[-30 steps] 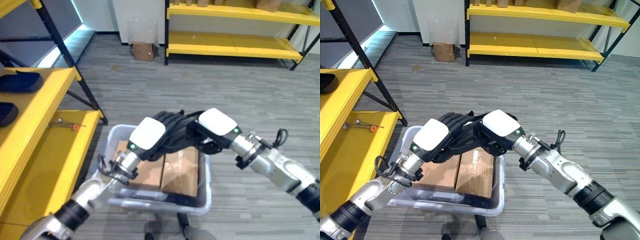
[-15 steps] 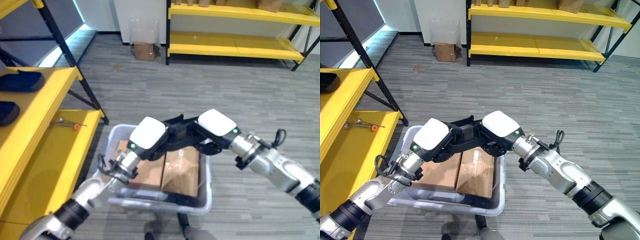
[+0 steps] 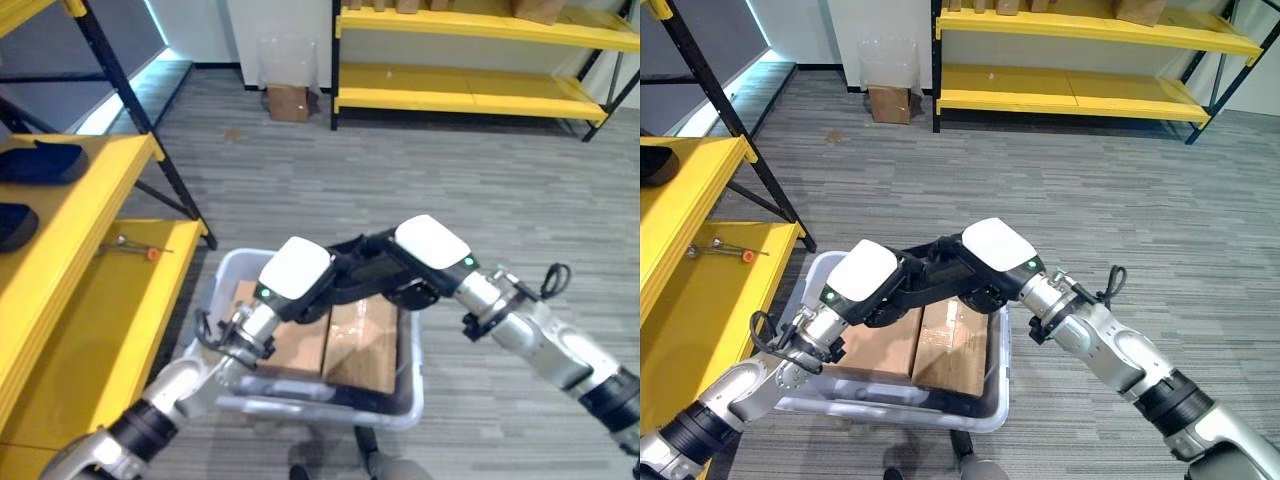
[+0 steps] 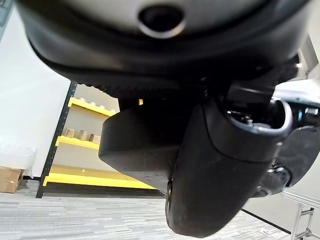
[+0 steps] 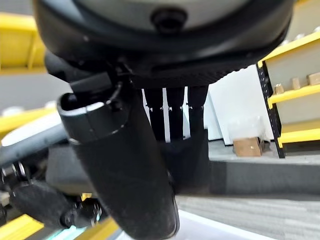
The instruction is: Move parts from the plastic box to the shelf.
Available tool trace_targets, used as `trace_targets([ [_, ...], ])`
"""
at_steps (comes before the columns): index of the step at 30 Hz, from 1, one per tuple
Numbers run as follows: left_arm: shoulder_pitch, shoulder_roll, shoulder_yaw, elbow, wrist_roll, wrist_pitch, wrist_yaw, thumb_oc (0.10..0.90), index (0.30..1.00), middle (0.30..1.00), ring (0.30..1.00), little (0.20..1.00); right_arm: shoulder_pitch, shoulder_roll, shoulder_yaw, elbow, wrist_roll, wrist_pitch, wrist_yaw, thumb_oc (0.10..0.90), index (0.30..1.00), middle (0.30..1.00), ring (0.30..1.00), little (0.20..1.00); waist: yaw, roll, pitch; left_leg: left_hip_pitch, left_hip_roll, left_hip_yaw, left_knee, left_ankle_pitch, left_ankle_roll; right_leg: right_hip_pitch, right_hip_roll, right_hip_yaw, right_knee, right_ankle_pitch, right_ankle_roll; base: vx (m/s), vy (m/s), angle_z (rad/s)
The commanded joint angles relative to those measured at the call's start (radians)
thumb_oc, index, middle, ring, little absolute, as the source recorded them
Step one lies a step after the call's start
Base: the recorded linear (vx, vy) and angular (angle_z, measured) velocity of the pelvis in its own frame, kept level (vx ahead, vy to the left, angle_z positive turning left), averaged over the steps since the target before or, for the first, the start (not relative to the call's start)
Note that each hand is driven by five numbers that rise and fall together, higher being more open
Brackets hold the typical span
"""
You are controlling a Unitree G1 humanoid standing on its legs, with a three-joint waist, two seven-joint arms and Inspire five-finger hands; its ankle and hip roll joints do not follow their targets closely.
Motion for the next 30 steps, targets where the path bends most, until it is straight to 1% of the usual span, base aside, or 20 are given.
trace_targets([
  [1, -0.059, -0.011, 0.032, 0.004, -0.008, -0.02, 0.053, 0.4, 0.3, 0.3, 0.3, 0.3, -0.031, -0.001, -0.189, -0.132, 0.097, -0.067, -0.132, 0.9, 1.0, 1.0, 1.0, 1.0, -0.012, 0.017, -0.095, -0.014, 0.035, -0.035, -0.006, -0.02, -0.027, 0.049, -0.021, -0.011, 0.085, -0.196, 0.07, 0.0, 0.0, 0.0],
  [5, 0.001, 0.001, 0.1, -0.001, -0.007, -0.014, 0.058, 0.4, 0.3, 0.3, 0.3, 0.3, 0.13, -0.008, -0.323, -0.188, 0.118, -0.078, -0.13, 0.9, 1.0, 1.0, 1.0, 1.0, -0.031, 0.027, -0.099, -0.014, 0.035, -0.027, -0.006, -0.019, -0.029, 0.045, -0.017, -0.005, 0.087, -0.195, 0.07, -0.02, -0.025, -0.06],
  [6, 0.027, 0.001, 0.123, -0.005, -0.007, -0.011, 0.059, 0.4, 0.3, 0.3, 0.3, 0.3, 0.196, 0.003, -0.371, -0.209, 0.134, -0.081, -0.123, 0.9, 1.0, 1.0, 1.0, 1.0, -0.036, 0.03, -0.103, -0.014, 0.037, -0.026, -0.006, -0.018, -0.03, 0.044, -0.015, -0.003, 0.089, -0.196, 0.07, -0.02, -0.028, -0.06],
  [9, 0.071, 0.0, 0.171, -0.007, -0.007, -0.007, 0.062, 0.4, 0.3, 0.3, 0.3, 0.3, 0.294, 0.033, -0.443, -0.23, 0.157, -0.088, -0.118, 0.9, 1.0, 1.0, 1.0, 1.0, -0.048, 0.038, -0.105, -0.012, 0.039, -0.021, -0.006, -0.017, -0.031, 0.042, -0.013, 0.001, 0.091, -0.197, 0.068, -0.02, -0.021, -0.02],
  [10, 0.106, -0.003, 0.213, -0.009, -0.005, 0.0, 0.069, 0.4, 0.3, 0.3, 0.3, 0.3, 0.366, 0.069, -0.487, -0.24, 0.168, -0.093, -0.116, 0.9, 1.0, 1.0, 1.0, 1.0, -0.056, 0.044, -0.104, -0.012, 0.039, -0.018, -0.006, -0.015, -0.032, 0.039, -0.009, 0.005, 0.094, -0.198, 0.067, -0.04, -0.038, -0.01],
  [11, 0.126, -0.009, 0.234, -0.009, -0.005, 0.002, 0.073, 0.4, 0.3, 0.3, 0.3, 0.3, 0.4, 0.09, -0.504, -0.243, 0.176, -0.096, -0.111, 0.9, 1.0, 1.0, 1.0, 1.0, -0.06, 0.047, -0.104, -0.013, 0.04, -0.016, -0.006, -0.014, -0.032, 0.037, -0.008, 0.007, 0.096, -0.198, 0.066, -0.05, -0.04, -0.01],
  [14, 0.196, -0.03, 0.311, -0.004, -0.007, 0.016, 0.096, 0.4, 0.3, 0.3, 0.3, 0.3, 0.495, 0.153, -0.55, -0.234, 0.183, -0.097, -0.113, 0.9, 1.0, 1.0, 1.0, 1.0, -0.071, 0.058, -0.101, -0.015, 0.045, -0.01, -0.006, -0.007, -0.036, 0.031, -0.001, 0.01, 0.1, -0.199, 0.064, -0.05, -0.047, -0.06],
  [18, 0.286, -0.075, 0.411, -0.012, -0.027, 0.031, 0.128, 0.4, 0.3, 0.3, 0.3, 0.3, 0.585, 0.213, -0.593, -0.221, 0.181, -0.093, -0.113, 0.9, 1.0, 1.0, 1.0, 1.0, -0.077, 0.069, -0.101, -0.018, 0.056, -0.012, -0.006, 0.005, -0.043, 0.026, 0.014, 0.007, 0.113, -0.209, 0.053, -0.05, -0.077, -0.05],
  [19, 0.307, -0.082, 0.435, -0.023, -0.03, 0.033, 0.133, 0.4, 0.3, 0.3, 0.3, 0.3, 0.6, 0.22, -0.6, -0.219, 0.178, -0.091, -0.11, 0.9, 1.0, 1.0, 1.0, 1.0, -0.077, 0.071, -0.101, -0.019, 0.06, -0.015, -0.006, 0.009, -0.046, 0.026, 0.018, 0.004, 0.118, -0.213, 0.049, -0.03, -0.064, -0.02],
  [20, 0.311, -0.082, 0.437, -0.027, -0.03, 0.034, 0.132, 0.4, 0.3, 0.3, 0.3, 0.3, 0.601, 0.22, -0.599, -0.22, 0.177, -0.091, -0.11, 0.9, 1.0, 1.0, 1.0, 1.0, -0.079, 0.071, -0.102, -0.019, 0.061, -0.016, -0.006, 0.009, -0.046, 0.026, 0.019, 0.003, 0.12, -0.213, 0.049, -0.05, -0.092, 0.01],
  [21, 0.342, -0.093, 0.476, -0.034, -0.025, 0.044, 0.141, 0.4, 0.3, 0.3, 0.3, 0.3, 0.617, 0.239, -0.612, -0.211, 0.179, -0.089, -0.109, 0.9, 1.0, 1.0, 1.0, 1.0, -0.077, 0.075, -0.102, -0.017, 0.067, -0.019, -0.006, 0.017, -0.05, 0.029, 0.026, -0.004, 0.123, -0.218, 0.042, -0.05, -0.102, 0.03],
  [22, 0.362, -0.099, 0.493, -0.042, -0.023, 0.049, 0.141, 0.4, 0.3, 0.3, 0.3, 0.3, 0.621, 0.244, -0.613, -0.207, 0.181, -0.089, -0.108, 0.9, 1.0, 1.0, 1.0, 1.0, -0.078, 0.076, -0.103, -0.016, 0.072, -0.023, -0.006, 0.021, -0.054, 0.032, 0.031, -0.008, 0.125, -0.222, 0.037, -0.06, -0.139, 0.05],
  [25, 0.405, -0.116, 0.54, -0.056, -0.016, 0.06, 0.146, 0.4, 0.3, 0.3, 0.3, 0.3, 0.622, 0.252, -0.615, -0.202, 0.186, -0.092, -0.103, 0.9, 1.0, 1.0, 1.0, 1.0, -0.069, 0.075, -0.1, -0.017, 0.085, -0.038, -0.006, 0.039, -0.063, 0.044, 0.045, -0.024, 0.13, -0.233, 0.022, -0.06, -0.126, 0.07],
  [26, 0.416, -0.128, 0.552, -0.059, -0.02, 0.064, 0.148, 0.4, 0.3, 0.3, 0.3, 0.3, 0.618, 0.253, -0.614, -0.199, 0.188, -0.089, -0.1, 0.9, 1.0, 1.0, 1.0, 1.0, -0.059, 0.073, -0.099, -0.019, 0.091, -0.044, -0.006, 0.047, -0.066, 0.048, 0.049, -0.032, 0.132, -0.238, 0.017, -0.09, -0.188, 0.31],
  [27, 0.44, -0.151, 0.576, -0.073, -0.033, 0.07, 0.147, 0.4, 0.3, 0.3, 0.3, 0.3, 0.6, 0.249, -0.608, -0.202, 0.188, -0.087, -0.097, 0.9, 1.0, 1.0, 1.0, 1.0, -0.048, 0.068, -0.093, -0.025, 0.101, -0.061, -0.005, 0.065, -0.074, 0.055, 0.062, -0.054, 0.138, -0.247, 0.005, -0.1, -0.201, 0.34],
  [30, 0.473, -0.169, 0.594, -0.093, -0.034, 0.07, 0.143, 0.4, 0.3, 0.3, 0.3, 0.3, 0.569, 0.232, -0.596, -0.221, 0.189, -0.088, -0.085, 0.9, 1.0, 1.0, 1.0, 1.0, -0.024, 0.059, -0.084, -0.033, 0.112, -0.087, -0.001, 0.082, -0.08, 0.069, 0.075, -0.081, 0.14, -0.257, -0.01, -0.06, -0.154, 0.28],
])
